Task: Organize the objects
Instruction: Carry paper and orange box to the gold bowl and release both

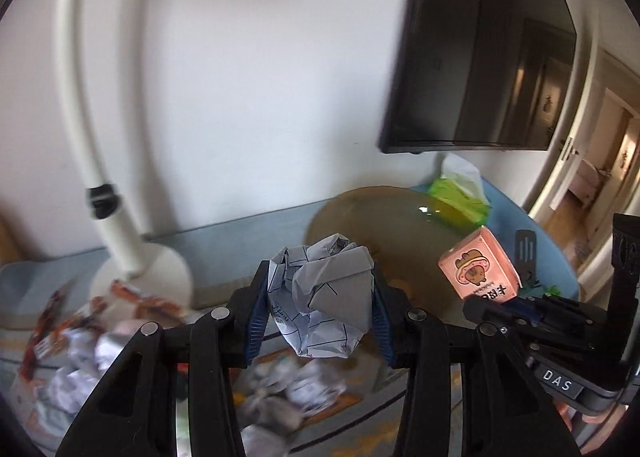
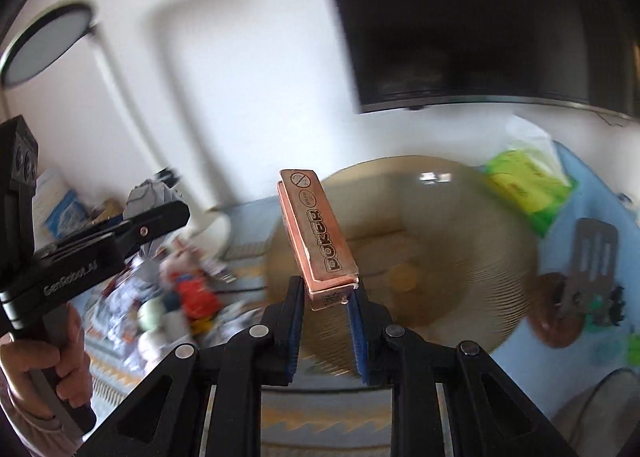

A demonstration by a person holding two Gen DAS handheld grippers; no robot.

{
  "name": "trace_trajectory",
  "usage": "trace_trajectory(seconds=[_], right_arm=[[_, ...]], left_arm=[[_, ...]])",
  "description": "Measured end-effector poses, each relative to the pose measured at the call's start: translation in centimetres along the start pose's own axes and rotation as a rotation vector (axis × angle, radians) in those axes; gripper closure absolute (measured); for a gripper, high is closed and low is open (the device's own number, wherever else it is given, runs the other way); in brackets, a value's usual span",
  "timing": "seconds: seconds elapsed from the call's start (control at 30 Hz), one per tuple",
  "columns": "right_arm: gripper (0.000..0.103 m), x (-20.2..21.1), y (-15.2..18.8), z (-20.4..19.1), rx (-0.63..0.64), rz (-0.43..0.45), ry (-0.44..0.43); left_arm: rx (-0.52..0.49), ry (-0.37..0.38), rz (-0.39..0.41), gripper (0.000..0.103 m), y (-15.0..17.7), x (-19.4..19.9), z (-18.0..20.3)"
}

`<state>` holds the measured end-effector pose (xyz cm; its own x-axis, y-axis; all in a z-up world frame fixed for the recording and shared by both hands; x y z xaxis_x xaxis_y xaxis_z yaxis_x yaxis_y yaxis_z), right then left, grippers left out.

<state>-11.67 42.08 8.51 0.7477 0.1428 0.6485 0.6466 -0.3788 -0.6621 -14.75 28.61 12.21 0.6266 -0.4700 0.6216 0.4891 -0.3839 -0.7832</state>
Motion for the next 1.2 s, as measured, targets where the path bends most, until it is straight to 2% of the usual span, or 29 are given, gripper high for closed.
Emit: trace_trajectory(seconds=[0.17, 0.3, 0.5, 0.77, 0.87, 0.93, 0.97, 1.0, 1.03, 1.07, 1.1, 1.2], right_arm=[[0.082, -0.7, -1.1, 3.4, -0.053, 0.001, 0.05], [0.082, -1.5, -1.2, 4.8, -0.056, -0.007, 0.088], [0.082, -2.9, -1.3, 6.8, -0.107, -0.046, 0.082], [0.082, -4.6, -0.4, 6.0, -0.085, -0.072, 0.087], [0.081, -5.4, 0.0, 5.6, -0.082, -0.085, 0.09], [0.08, -5.5, 0.0, 5.2, -0.073, -0.085, 0.086], [0.071, -5.6, 0.1, 5.1, -0.075, -0.092, 0.078], [0.045, -5.7, 0.1, 4.9, -0.08, -0.102, 0.063], [0.026, -5.7, 0.2, 4.4, -0.079, -0.12, 0.031], [0.0, -5.6, 0.0, 3.9, -0.073, -0.118, 0.012], [0.0, -5.3, 0.0, 3.3, -0.058, -0.101, -0.005], [0.0, -4.4, -0.3, 2.0, -0.006, -0.061, 0.042]], left_arm=[[-0.026, 0.1, -0.015, 0.062, -1.9, -4.0, 3.6], [-0.012, 0.161, -0.046, 0.061, -2.0, -6.7, 5.2], [-0.018, 0.189, -0.088, 0.061, -1.1, -9.8, 6.4], [-0.014, 0.186, -0.129, 0.059, 0.6, -11.1, 5.4], [0.01, 0.175, -0.135, 0.051, 0.7, -11.1, 4.3], [0.026, 0.157, -0.157, 0.03, 0.8, -11.2, 3.6], [0.038, 0.149, -0.186, 0.0, 1.0, -11.4, 3.1], [0.044, 0.173, -0.189, 0.0, 1.0, -11.4, 3.0], [0.046, 0.194, -0.183, 0.0, 1.0, -11.0, 2.8], [0.041, 0.181, -0.169, 0.0, 0.8, -10.3, 2.6], [0.024, 0.159, -0.154, 0.0, 0.6, -9.8, 2.5], [-0.035, 0.094, -0.115, 0.0, 0.0, -7.8, 2.0]])
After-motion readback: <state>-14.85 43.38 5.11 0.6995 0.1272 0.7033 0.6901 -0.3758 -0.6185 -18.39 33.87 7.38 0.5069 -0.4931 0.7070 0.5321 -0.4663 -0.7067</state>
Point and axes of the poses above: each gripper's, at about its wrist camera, not at the fingertips, and x roughly against the way its jaws point, z to its right, y to its underside, the point moved 5 cm from there along -x, roughly the way its jaws point, and after that the axes turned 11 degrees about -x, right-handed, at the moved point
